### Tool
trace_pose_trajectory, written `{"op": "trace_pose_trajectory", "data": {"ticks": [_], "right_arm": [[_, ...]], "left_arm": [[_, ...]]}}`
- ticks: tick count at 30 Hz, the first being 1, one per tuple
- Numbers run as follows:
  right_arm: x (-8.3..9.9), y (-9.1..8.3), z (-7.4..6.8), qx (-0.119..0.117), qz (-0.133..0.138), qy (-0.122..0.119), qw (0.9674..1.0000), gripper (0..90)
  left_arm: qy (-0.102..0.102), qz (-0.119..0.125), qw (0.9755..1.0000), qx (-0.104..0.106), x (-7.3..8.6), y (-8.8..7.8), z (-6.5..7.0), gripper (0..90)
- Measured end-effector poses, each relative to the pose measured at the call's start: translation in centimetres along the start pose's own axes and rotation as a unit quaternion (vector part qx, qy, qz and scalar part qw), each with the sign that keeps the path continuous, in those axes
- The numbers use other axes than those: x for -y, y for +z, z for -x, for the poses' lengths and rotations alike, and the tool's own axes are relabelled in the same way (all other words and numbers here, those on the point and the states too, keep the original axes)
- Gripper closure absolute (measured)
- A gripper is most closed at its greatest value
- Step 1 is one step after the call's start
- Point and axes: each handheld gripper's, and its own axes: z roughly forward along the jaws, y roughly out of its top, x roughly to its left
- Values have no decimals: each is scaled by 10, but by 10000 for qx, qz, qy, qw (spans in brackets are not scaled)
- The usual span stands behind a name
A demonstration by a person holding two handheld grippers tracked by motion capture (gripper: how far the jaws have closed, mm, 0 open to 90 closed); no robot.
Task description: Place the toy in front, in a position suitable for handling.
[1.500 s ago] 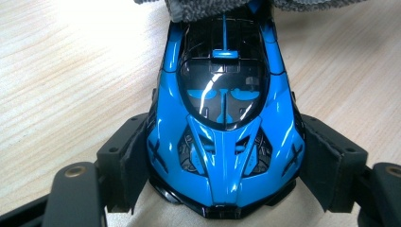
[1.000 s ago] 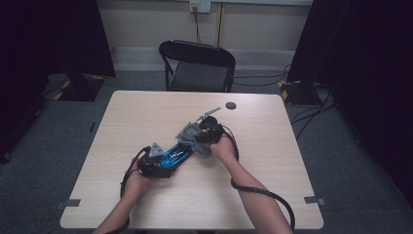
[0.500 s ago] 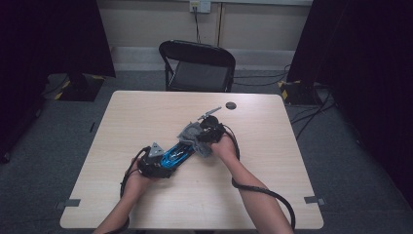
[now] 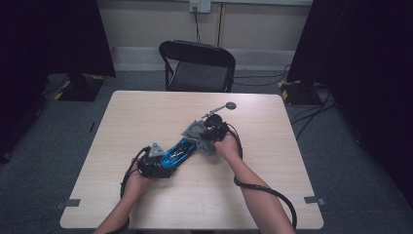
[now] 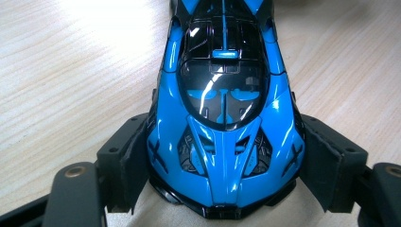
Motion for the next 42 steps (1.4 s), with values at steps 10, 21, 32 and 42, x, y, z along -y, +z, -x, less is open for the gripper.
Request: {"op": "trace_pose_trajectory", "data": {"ticks": [10,21,32,42], "right_arm": [[15,-13,17,147,-13,151,9998,792],[33,-29,24,126,53,207,9997,792],[44,-50,24,-34,210,186,9996,791],[54,-53,22,-158,202,96,9996,791]], "left_arm": [[5,-1,10000,-4,0,0,0,252],[-132,-82,9998,-118,0,0,-1,176],[-270,-62,9996,-74,0,-7,0,195],[-374,362,9986,68,-24,-33,-7,246]]}}
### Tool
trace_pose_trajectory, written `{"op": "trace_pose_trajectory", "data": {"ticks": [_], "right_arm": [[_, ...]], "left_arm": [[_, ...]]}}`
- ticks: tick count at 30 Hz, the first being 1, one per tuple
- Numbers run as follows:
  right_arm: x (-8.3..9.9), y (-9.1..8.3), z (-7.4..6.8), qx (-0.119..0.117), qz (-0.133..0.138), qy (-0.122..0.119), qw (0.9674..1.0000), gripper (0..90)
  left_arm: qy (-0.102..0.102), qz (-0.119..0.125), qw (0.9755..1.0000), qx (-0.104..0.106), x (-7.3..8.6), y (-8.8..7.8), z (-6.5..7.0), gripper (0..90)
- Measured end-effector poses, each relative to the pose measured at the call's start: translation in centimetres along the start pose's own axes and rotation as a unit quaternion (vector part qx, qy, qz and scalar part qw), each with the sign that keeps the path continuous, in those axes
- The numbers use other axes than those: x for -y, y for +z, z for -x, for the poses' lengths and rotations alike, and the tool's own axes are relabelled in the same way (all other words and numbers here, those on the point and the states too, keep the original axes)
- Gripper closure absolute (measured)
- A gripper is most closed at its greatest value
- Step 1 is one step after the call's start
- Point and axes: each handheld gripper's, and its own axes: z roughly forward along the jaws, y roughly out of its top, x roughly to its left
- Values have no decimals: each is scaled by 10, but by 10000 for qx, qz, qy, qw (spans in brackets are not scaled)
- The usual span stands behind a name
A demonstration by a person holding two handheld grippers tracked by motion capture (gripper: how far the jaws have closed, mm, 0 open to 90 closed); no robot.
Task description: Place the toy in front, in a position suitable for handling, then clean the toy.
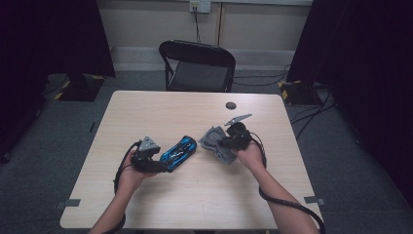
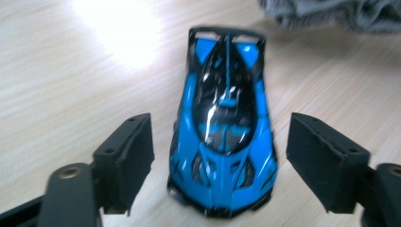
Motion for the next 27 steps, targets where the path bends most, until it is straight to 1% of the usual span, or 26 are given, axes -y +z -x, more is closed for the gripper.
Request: {"op": "trace_pose_trajectory", "data": {"ticks": [1,3,6,7,8,10,11,12,13,14,15,17,19,21,22,23,24,25,26,27], "right_arm": [[0,0,0,0,0,0,10000,791],[1,0,-2,-8,-23,-25,10000,792],[1,-1,-4,-40,-13,-58,10000,792],[1,-1,-4,-40,-13,-58,10000,792],[1,-2,-4,-61,13,-68,10000,792],[2,-2,-5,-76,17,-86,9999,791],[2,-2,-5,-87,3,-96,9999,791],[3,-3,-6,-97,19,-108,9999,792],[3,-3,-7,-133,35,-99,9999,792],[4,-3,-8,-158,45,-105,9998,792],[4,-3,-9,-170,45,-124,9998,791],[5,-3,-11,-199,44,-185,9996,791],[5,-4,-13,-236,65,-203,9995,791],[5,-5,-15,-260,92,-217,9994,791],[6,-5,-15,-269,96,-216,9994,791],[6,-5,-16,-276,99,-223,9993,791],[7,-5,-16,-278,103,-222,9993,791],[8,-5,-17,-298,97,-234,9992,791],[9,-5,-17,-310,101,-224,9992,791],[10,-5,-18,-318,96,-245,9991,791]], "left_arm": [[0,0,10000,0,0,0,0,248],[105,-54,9999,40,-9,6,1,259],[251,-131,9996,3,-20,14,3,266],[251,-131,9996,3,-20,14,3,267],[277,-177,9994,49,-26,18,4,275],[252,-214,9994,69,-28,21,4,283],[298,-250,9992,41,-30,24,5,285],[326,-279,9991,64,-30,27,5,292],[266,-300,9992,94,-30,29,4,322],[155,-315,9993,108,-30,31,4,333],[101,-333,9993,159,-29,34,3,347],[146,-394,9990,157,-29,38,3,376],[131,-507,9985,166,-28,44,1,381],[181,-581,9981,110,-26,49,2,386],[187,-559,9982,107,-26,50,2,387],[120,-545,9983,137,-27,52,2,391],[140,-546,9983,152,-27,53,3,394],[223,-537,9982,124,-27,55,5,380],[409,-570,9975,45,-26,55,6,380],[418,-561,9975,36,-26,55,6,399]]}}
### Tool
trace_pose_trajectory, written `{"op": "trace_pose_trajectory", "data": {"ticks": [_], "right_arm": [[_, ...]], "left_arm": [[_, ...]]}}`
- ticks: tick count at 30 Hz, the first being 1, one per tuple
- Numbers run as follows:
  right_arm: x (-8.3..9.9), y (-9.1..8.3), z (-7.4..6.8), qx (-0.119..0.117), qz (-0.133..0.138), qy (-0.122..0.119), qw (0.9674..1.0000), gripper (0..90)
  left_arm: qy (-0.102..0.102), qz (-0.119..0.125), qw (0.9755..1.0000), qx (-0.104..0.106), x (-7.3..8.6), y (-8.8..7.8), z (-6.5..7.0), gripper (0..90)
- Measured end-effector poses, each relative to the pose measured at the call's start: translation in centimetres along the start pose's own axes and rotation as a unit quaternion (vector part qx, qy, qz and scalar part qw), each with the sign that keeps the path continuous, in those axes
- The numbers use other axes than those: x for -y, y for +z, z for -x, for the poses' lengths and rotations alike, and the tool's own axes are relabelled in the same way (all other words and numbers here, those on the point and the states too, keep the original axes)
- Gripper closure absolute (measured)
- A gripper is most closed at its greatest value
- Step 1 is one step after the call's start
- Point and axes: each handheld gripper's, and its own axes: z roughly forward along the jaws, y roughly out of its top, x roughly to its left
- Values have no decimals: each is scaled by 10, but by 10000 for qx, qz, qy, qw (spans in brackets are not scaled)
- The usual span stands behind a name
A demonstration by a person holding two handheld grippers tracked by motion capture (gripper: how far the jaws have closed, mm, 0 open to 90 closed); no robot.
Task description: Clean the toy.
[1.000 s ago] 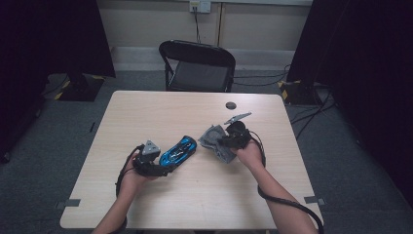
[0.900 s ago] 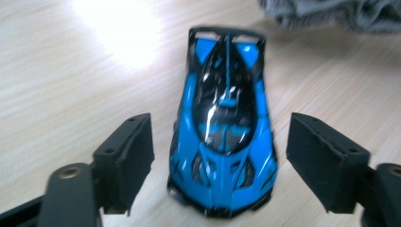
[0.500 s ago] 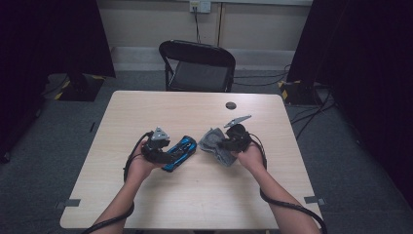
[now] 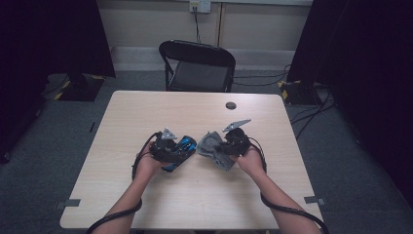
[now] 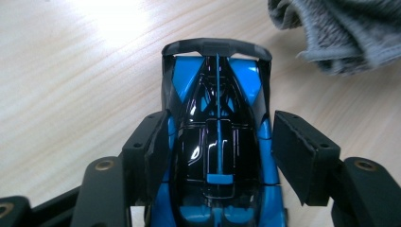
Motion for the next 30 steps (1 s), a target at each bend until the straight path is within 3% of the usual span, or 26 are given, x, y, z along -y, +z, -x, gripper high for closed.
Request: {"op": "trace_pose_trajectory", "data": {"ticks": [1,6,12,13,16,17,18,21,24,27,28,29,30], "right_arm": [[1,0,-1,-6,-3,-5,10000,791],[6,-4,-8,-157,39,-138,9998,791],[9,-4,-29,-533,75,-448,9975,791],[10,-1,-39,-702,28,-631,9955,791],[11,4,-50,-886,-11,-779,9930,791],[10,9,-61,-1044,-73,-918,9903,790],[10,9,-61,-1044,-73,-918,9903,790],[8,18,-78,-1307,-123,-1120,9850,788],[8,25,-86,-1429,-180,-1202,9823,789],[9,34,-96,-1593,-300,-1362,9773,789],[9,39,-102,-1706,-376,-1491,9733,789],[9,39,-102,-1706,-376,-1491,9733,789],[9,42,-104,-1779,-368,-1600,9702,789]], "left_arm": [[-80,43,10000,40,1,0,-1,401],[-64,179,9998,82,5,-1,-3,415],[-84,171,9998,68,4,-1,-3,421],[-64,167,9998,54,4,-1,-3,423],[-126,175,9997,71,4,-1,-3,428],[-155,175,9997,63,4,-1,-2,429],[-155,175,9997,63,4,-1,-2,429],[-153,167,9997,36,4,-2,-2,430],[-168,162,9997,43,4,-2,-2,430],[-190,169,9997,34,5,-3,-1,431],[-187,154,9997,25,4,-3,-1,432],[-187,154,9997,25,4,-3,-1,433],[-183,143,9997,21,4,-3,-1,433]]}}
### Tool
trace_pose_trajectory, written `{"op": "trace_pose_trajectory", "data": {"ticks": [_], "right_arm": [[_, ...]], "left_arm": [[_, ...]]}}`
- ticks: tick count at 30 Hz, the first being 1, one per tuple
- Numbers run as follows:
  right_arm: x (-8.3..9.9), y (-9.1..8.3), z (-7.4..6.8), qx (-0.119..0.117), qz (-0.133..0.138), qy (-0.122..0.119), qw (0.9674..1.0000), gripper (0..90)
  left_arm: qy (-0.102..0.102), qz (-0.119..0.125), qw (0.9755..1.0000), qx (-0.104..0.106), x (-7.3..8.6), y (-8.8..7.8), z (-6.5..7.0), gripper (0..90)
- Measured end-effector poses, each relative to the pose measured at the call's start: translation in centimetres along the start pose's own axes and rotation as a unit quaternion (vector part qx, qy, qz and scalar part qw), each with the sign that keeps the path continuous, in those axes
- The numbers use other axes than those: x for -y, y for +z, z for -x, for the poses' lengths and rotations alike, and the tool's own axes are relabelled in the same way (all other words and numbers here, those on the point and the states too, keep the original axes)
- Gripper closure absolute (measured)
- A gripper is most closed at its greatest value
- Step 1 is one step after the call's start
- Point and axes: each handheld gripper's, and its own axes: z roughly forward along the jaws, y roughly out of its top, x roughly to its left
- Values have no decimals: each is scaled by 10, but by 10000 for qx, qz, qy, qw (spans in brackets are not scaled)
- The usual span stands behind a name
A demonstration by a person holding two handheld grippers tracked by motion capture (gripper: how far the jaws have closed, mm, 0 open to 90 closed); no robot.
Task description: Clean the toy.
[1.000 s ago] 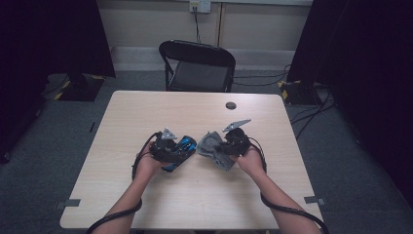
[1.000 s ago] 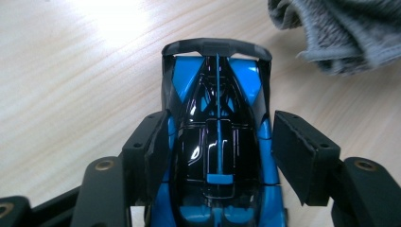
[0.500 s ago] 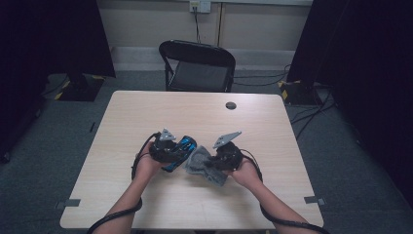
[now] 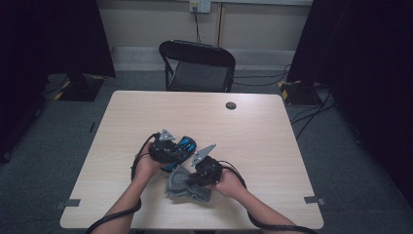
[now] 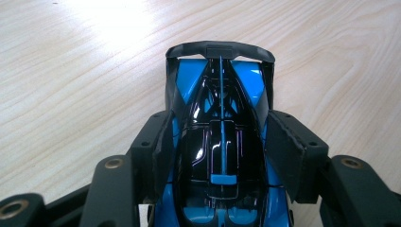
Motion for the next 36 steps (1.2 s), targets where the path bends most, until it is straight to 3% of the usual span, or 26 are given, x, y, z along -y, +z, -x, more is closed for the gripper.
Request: {"op": "trace_pose_trajectory", "data": {"ticks": [3,6,7,11,30,36], "right_arm": [[-8,11,1,-148,-84,-101,9998,789],[-9,16,5,-154,-143,-108,9997,789],[-11,19,10,-172,-176,-49,9997,789],[-14,21,16,-153,-208,55,9997,789],[-10,7,55,297,-251,530,9978,788],[-6,1,65,444,-244,758,9958,788]], "left_arm": [[-15,28,10000,-25,1,0,1,435],[-43,67,10000,-31,2,0,2,435],[-98,98,9999,-30,2,0,3,435],[19,-2,10000,-57,1,-2,2,436],[29,60,10000,-67,5,-4,2,440],[-14,82,9999,-77,5,-4,2,441]]}}
